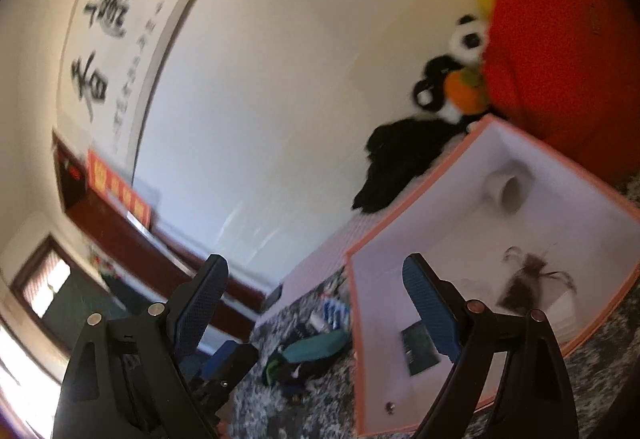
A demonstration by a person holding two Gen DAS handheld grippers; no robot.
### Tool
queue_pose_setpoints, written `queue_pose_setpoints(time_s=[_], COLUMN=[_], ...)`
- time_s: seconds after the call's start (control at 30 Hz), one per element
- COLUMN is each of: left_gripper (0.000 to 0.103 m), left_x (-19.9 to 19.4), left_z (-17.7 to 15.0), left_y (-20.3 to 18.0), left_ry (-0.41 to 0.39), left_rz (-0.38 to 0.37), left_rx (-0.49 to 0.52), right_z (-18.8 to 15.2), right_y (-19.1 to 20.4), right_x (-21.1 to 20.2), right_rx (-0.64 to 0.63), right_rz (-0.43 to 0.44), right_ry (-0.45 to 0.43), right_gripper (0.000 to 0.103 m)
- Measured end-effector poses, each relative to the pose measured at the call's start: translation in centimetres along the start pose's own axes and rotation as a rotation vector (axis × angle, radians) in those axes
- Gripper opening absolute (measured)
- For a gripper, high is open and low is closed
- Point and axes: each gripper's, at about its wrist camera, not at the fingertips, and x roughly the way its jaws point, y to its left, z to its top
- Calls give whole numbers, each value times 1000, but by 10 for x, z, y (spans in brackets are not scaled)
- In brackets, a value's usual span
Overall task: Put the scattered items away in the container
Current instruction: 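Grasp the blue figurine with the left gripper while the right grasps the white pill bottle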
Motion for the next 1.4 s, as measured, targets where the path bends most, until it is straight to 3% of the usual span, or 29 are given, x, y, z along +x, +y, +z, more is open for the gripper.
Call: queue_pose_setpoints(time_s=[0.2,0.33,0.57,0.67,0.93,1.03,1.13,1.17,1.2,1.23,1.27,1.4], left_gripper=[96,96,96,96,96,96,99,96,89,69,59,59], left_x=[-29,-34,13,41,99,109,112,113,114,115,116,103], left_z=[-35,-68,-139,-153,-143,-139,-140,-140,-140,-140,-140,-143], left_y=[95,155,243,255,270,277,279,280,281,282,282,276], left_ry=[29,89,259,306,307,290,260,250,240,231,224,231], left_rz=[155,262,395,380,332,327,309,303,297,292,292,303], left_rx=[-81,-122,-241,-265,-314,-327,-325,-324,-323,-322,-322,-307], right_z=[-54,-104,-204,-233,-269,-269,-262,-259,-255,-252,-249,-242], right_y=[55,80,69,61,21,0,-11,-13,-14,-16,-18,-18], right_x=[56,108,218,246,297,311,316,316,316,315,315,307], right_rx=[-151,-304,-614,-777,-919,-889,-824,-796,-768,-739,-711,-652], right_rz=[22,-44,-433,-576,-695,-698,-644,-619,-593,-567,-541,-503], right_ry=[146,275,495,506,621,671,696,710,725,740,754,765], right_gripper=[92,92,89,89,86,83,78,66,46,45,45,45])
